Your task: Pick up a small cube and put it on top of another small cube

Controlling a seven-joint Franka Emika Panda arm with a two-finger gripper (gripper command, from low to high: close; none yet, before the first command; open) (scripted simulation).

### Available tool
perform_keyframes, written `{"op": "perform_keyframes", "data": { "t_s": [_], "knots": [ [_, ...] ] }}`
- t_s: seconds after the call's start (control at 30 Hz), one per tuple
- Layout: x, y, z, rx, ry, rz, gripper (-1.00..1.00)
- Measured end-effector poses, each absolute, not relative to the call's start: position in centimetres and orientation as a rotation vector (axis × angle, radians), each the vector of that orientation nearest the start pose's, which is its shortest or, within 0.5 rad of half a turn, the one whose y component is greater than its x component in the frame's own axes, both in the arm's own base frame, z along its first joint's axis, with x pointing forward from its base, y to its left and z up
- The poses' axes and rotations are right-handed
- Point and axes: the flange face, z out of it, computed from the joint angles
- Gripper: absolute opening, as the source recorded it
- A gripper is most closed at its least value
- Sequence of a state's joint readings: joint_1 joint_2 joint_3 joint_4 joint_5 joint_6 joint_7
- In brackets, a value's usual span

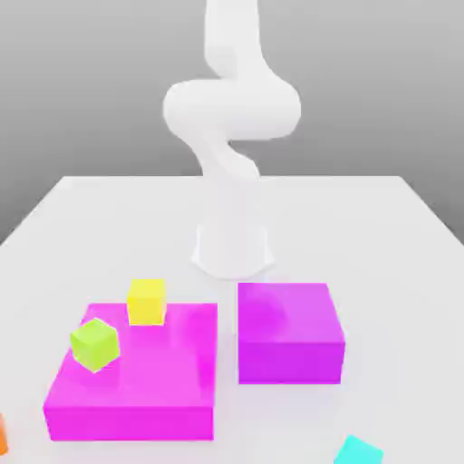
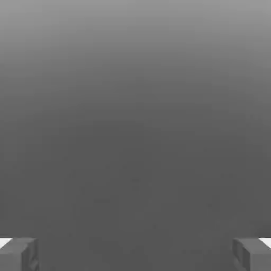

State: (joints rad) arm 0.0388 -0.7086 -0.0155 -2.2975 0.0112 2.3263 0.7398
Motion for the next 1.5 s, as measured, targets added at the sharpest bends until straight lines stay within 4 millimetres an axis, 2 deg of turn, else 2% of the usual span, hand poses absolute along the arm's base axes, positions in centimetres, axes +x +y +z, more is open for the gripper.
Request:
{"op": "perform_keyframes", "data": {
  "t_s": [0.13, 0.27, 0.4, 0.53, 0.7, 0.83, 0.97, 1.1, 1.13, 1.3, 1.33, 1.37, 1.5],
  "knots": [
    [42.9, 2.3, 62.9, -2.639, 0.808, -0.826, 0.00],
    [46.8, 4.3, 57.1, -2.746, 0.664, -0.701, 0.00],
    [49.9, 6.5, 50.8, -2.841, 0.513, -0.577, 0.00],
    [52.0, 8.9, 44.0, -2.926, 0.354, -0.452, 0.00],
    [53.0, 12.1, 35.2, -3.015, 0.132, -0.293, 0.00],
    [52.9, 13.5, 28.0, -3.075, -0.031, -0.165, 0.00],
    [51.8, 14.9, 20.8, -3.122, -0.213, -0.034, 0.00],
    [51.6, 15.2, 14.8, -3.131, -0.260, -0.003, 0.00],
    [51.5, 15.2, 13.4, -3.131, -0.261, -0.001, -1.00],
    [51.5, 15.2, 13.4, -3.131, -0.261, 0.001, -1.00],
    [51.5, 15.2, 12.7, -3.131, -0.262, 0.001, -1.00],
    [51.5, 15.2, 13.1, -3.131, -0.263, 0.001, -1.00],
    [51.5, 15.2, 17.9, -3.131, -0.261, 0.002, -1.00]
  ]
}}
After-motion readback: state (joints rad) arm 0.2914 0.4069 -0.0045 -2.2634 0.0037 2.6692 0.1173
